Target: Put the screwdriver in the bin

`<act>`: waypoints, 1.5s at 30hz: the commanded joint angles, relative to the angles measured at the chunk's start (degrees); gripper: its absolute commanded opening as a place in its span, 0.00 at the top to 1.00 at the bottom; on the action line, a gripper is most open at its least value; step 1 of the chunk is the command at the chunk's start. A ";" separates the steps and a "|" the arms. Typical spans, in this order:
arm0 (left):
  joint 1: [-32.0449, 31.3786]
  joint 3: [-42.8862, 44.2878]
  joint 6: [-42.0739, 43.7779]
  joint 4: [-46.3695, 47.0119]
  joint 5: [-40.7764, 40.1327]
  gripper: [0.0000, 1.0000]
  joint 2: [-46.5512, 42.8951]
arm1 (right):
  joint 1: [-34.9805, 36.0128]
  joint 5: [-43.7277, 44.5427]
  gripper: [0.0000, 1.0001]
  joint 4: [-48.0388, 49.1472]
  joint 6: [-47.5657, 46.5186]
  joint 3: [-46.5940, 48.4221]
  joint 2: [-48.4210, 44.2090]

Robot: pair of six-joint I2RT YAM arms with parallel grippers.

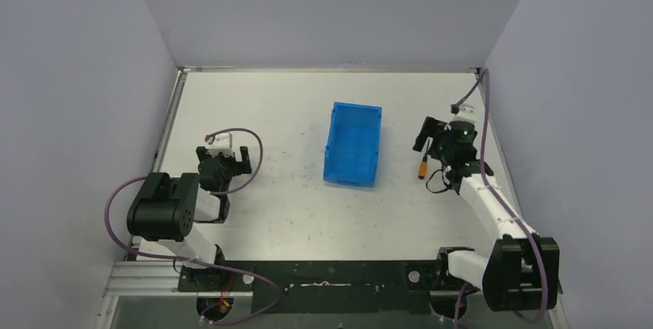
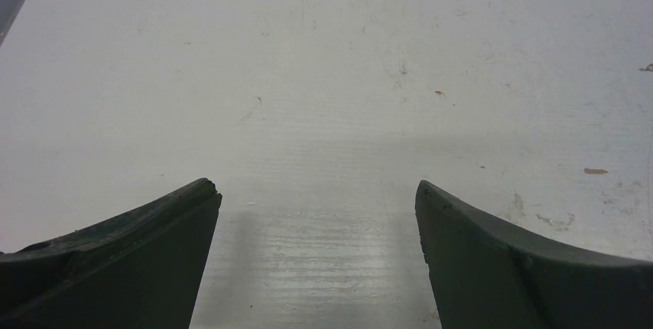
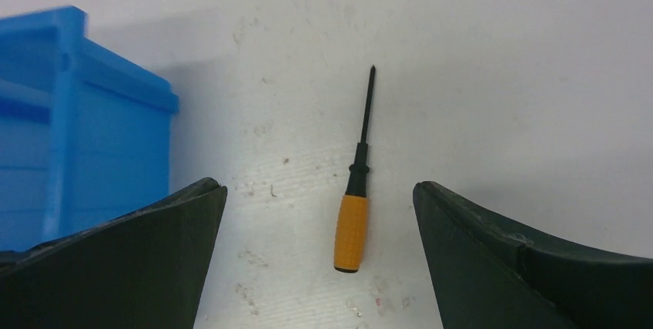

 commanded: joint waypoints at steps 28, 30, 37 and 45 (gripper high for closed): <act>0.33 1.17 -0.05 3.85 0.61 0.03 -0.38 | 8.66 10.09 1.00 -20.42 0.14 18.19 8.98; 0.33 1.17 -0.04 3.82 0.68 0.03 -0.32 | 12.51 10.54 1.00 -21.30 1.95 21.22 6.60; 0.33 1.11 0.00 3.88 0.65 0.03 -0.33 | 31.31 15.86 1.00 -16.04 5.18 27.83 9.37; 0.33 1.14 -0.06 3.86 0.63 0.03 -0.34 | 36.52 14.43 1.00 -13.96 6.24 31.75 25.58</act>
